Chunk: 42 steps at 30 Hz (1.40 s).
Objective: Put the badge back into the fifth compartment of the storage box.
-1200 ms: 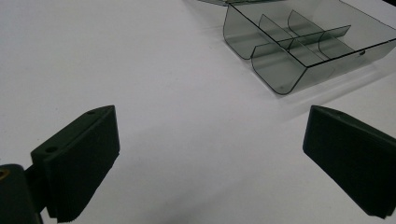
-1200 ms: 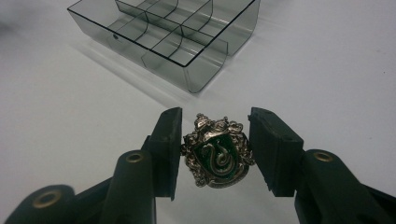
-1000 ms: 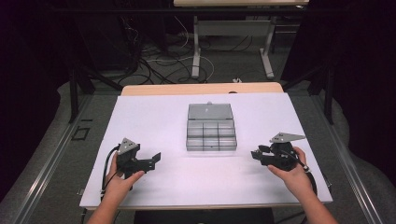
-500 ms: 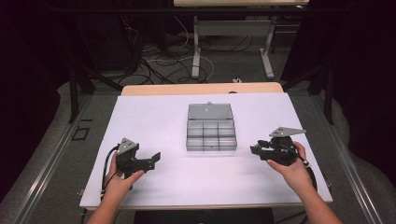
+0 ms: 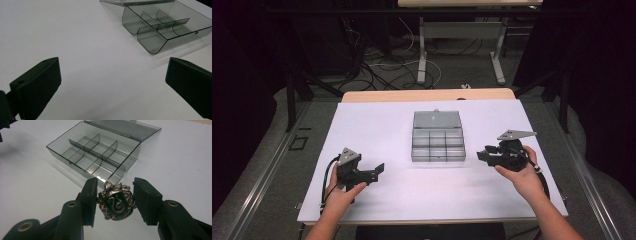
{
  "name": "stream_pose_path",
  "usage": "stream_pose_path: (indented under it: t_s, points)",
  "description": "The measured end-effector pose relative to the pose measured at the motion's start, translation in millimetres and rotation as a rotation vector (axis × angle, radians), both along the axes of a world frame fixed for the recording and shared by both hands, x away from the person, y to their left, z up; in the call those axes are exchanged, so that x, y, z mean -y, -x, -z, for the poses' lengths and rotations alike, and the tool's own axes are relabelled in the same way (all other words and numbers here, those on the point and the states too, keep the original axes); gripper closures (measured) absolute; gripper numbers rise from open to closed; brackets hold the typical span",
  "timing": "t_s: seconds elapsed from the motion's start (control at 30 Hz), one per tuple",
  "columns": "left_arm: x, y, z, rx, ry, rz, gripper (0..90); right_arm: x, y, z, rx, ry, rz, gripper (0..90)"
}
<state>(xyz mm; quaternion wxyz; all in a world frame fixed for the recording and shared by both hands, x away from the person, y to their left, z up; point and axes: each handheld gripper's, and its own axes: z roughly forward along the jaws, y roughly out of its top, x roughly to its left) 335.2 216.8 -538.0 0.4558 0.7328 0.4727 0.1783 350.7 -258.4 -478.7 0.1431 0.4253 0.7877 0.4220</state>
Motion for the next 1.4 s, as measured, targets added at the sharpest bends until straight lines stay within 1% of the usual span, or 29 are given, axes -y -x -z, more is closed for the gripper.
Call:
stream_pose_path:
  t_s: [0.13, 0.17, 0.23, 0.33, 0.37, 0.43, 0.53, 0.57, 0.63, 0.83, 0.93, 1.17, 1.3, 1.33, 1.4]
  points:
    - [0.2, 0.1, 0.3, -0.002, -0.002, 0.002, 0.2, -2.2, -2.1, -4.1, 0.001, 0.008, 0.000, 54.8]
    - [0.3, 0.2, 0.4, 0.000, -0.005, 0.003, 0.2, -3.3, -3.2, -5.1, 0.002, 0.004, -0.004, 54.8]
    - [0.4, 0.4, 0.4, 0.002, -0.008, 0.004, 0.2, -7.1, -5.9, -8.8, 0.010, 0.012, -0.013, 54.8]
    - [0.5, 0.6, 0.3, 0.007, -0.010, 0.006, 0.2, -10.7, -7.6, -11.1, 0.010, 0.015, -0.016, 54.8]
    - [0.5, 0.7, 0.2, 0.009, -0.009, 0.006, 0.2, -12.1, -7.9, -12.0, 0.003, 0.008, -0.018, 54.8]
    - [-0.1, 0.6, -0.1, 0.011, -0.012, 0.005, 0.2, -15.5, -10.7, -12.9, 0.014, 0.019, -0.029, 54.8]
    - [-1.0, 0.3, 0.3, 0.005, -0.007, -0.005, 0.2, -21.7, -13.7, -15.1, 0.011, 0.027, -0.036, 54.8]
    - [-2.0, -0.1, 0.2, 0.006, -0.017, -0.003, 0.2, -23.8, -14.4, -15.4, 0.009, 0.023, -0.038, 54.8]
    - [-2.8, -0.3, 0.4, 0.006, -0.014, -0.008, 0.2, -25.7, -15.1, -15.6, 0.012, 0.027, -0.035, 54.8]
    - [-3.7, -0.2, -0.2, 0.005, -0.011, -0.012, 0.2, -35.9, -21.0, -17.1, 0.024, 0.031, -0.058, 54.8]
    - [-3.6, -0.2, -0.1, 0.004, -0.009, -0.011, 0.2, -41.8, -23.9, -18.6, 0.016, 0.030, -0.059, 54.8]
    - [-3.6, -0.2, 0.1, -0.001, -0.008, -0.007, 0.2, -49.1, -29.2, -18.7, 0.022, 0.029, -0.068, 54.8]
    - [-3.2, -0.1, 0.3, -0.004, -0.003, -0.007, 0.2, -52.8, -31.6, -18.6, 0.010, 0.029, -0.067, 54.8]
    - [-3.2, -0.1, 0.3, -0.004, -0.002, -0.007, 0.2, -54.7, -33.8, -17.3, 0.022, 0.033, -0.074, 54.8]
    - [-3.2, -0.1, 0.3, -0.004, -0.004, -0.006, 0.3, -57.2, -34.7, -16.6, 0.017, 0.033, -0.075, 54.8]
